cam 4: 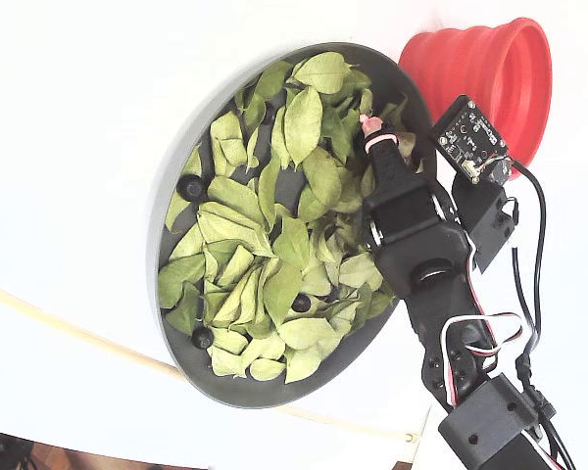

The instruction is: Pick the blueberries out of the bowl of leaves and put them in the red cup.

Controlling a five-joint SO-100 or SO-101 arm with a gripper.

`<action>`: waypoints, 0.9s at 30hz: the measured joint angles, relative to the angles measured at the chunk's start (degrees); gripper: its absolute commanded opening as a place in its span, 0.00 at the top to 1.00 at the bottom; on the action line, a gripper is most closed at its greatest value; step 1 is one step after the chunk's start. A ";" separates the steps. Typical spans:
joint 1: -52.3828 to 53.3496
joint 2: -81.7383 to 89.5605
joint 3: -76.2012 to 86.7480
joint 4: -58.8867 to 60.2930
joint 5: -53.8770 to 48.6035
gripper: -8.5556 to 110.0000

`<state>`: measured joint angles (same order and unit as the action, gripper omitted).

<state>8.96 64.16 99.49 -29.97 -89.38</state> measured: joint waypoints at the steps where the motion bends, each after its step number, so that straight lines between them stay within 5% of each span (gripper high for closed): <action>1: 0.00 0.00 0.00 0.00 0.09 0.75; 27: -0.44 -3.52 -0.70 -4.31 0.35 0.76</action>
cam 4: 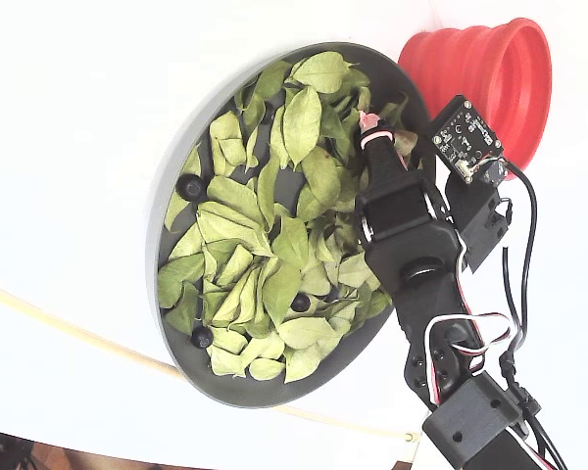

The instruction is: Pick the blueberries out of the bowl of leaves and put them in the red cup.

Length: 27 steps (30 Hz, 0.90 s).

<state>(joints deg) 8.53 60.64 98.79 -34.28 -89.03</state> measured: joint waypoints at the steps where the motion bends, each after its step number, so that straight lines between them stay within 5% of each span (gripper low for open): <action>1: 0.00 -0.18 0.00 -0.35 0.00 0.76; 27: -0.26 -1.41 0.26 2.20 -2.46 0.77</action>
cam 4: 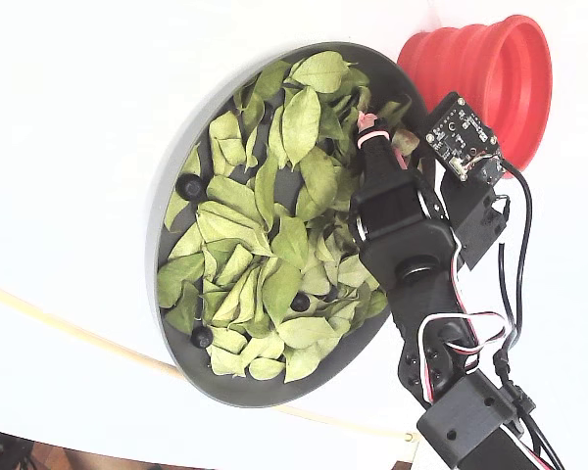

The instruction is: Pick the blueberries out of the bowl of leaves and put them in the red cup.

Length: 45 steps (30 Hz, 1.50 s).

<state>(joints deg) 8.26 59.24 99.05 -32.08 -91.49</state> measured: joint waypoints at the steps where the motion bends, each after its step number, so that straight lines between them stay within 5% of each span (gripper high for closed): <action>1: 0.00 0.00 0.00 0.18 0.00 0.76; 45: -2.46 0.35 3.25 0.18 -0.53 0.84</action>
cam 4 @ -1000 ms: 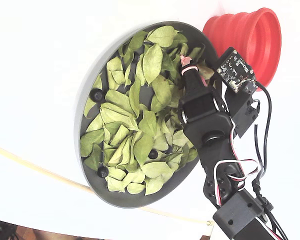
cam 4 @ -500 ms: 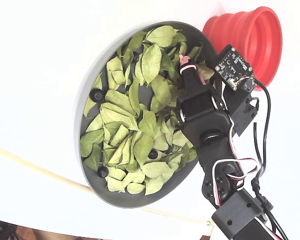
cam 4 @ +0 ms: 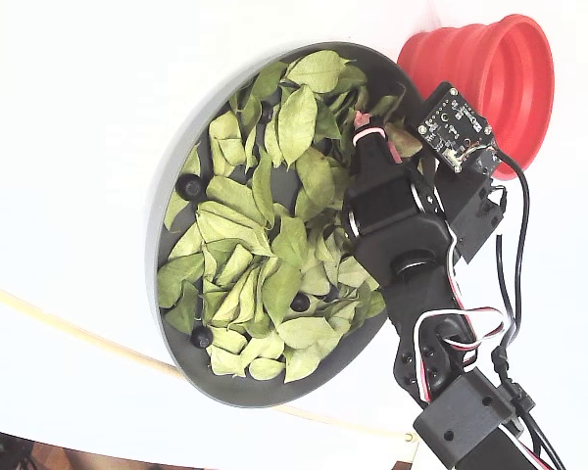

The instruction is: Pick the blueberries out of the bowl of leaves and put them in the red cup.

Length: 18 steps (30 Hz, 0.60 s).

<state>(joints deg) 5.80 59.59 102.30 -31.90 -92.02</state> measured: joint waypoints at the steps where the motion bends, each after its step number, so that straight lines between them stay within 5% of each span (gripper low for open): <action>1: 0.00 0.18 0.09 0.00 -0.09 0.84; 18: -0.09 3.69 0.00 2.55 -1.14 0.84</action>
<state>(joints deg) 5.71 63.28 102.30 -29.36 -93.16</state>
